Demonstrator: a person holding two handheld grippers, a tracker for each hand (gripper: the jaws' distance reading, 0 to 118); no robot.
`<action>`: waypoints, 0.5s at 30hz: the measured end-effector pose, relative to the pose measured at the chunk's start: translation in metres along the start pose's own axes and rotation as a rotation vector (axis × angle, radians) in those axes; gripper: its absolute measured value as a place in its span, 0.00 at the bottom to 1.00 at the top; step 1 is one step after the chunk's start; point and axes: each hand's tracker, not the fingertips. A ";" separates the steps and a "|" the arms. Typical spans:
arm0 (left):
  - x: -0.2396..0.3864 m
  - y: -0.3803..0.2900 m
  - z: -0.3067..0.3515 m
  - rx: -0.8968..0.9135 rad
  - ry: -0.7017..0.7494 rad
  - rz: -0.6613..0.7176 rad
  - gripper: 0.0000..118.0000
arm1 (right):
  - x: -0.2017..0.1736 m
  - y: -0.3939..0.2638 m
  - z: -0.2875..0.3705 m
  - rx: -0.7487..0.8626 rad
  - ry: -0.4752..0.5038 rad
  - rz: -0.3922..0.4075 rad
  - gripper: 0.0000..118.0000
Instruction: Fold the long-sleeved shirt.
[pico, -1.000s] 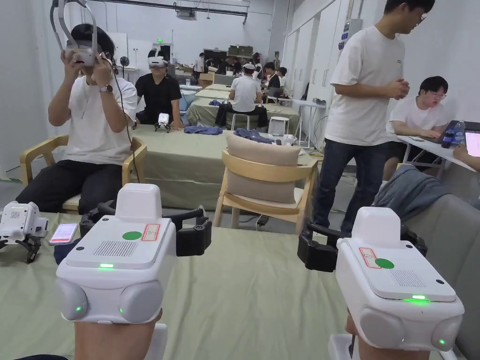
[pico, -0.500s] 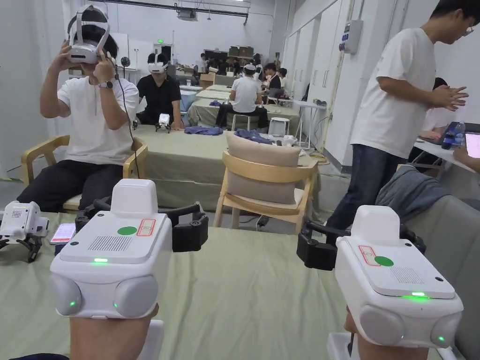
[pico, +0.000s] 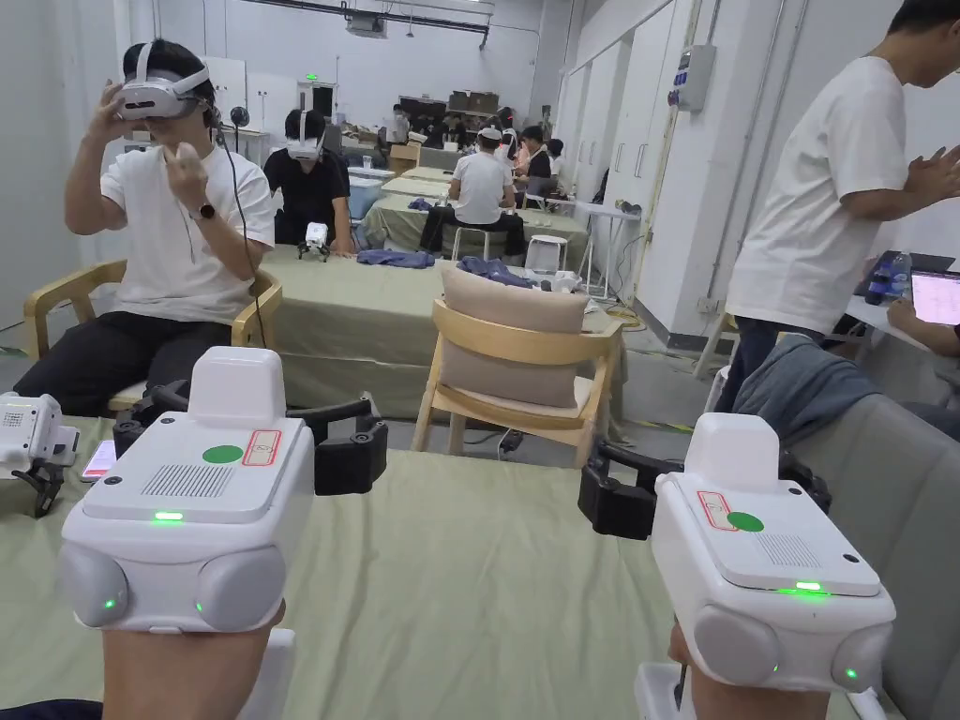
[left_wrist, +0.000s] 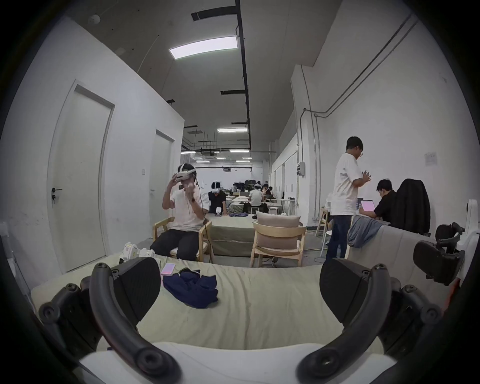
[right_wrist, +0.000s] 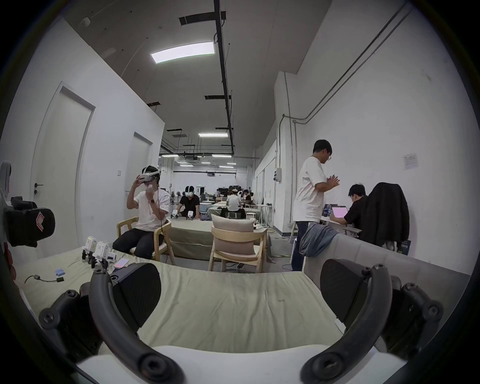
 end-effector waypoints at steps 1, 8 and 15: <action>0.000 0.000 0.000 0.001 -0.010 0.004 0.94 | 0.000 0.000 0.000 0.002 -0.001 0.000 1.00; 0.002 0.004 0.004 -0.006 -0.017 0.010 0.94 | -0.001 0.002 0.002 0.009 0.000 0.006 1.00; 0.000 0.005 0.004 -0.001 -0.019 0.012 0.94 | -0.001 0.003 0.003 0.011 -0.003 0.007 1.00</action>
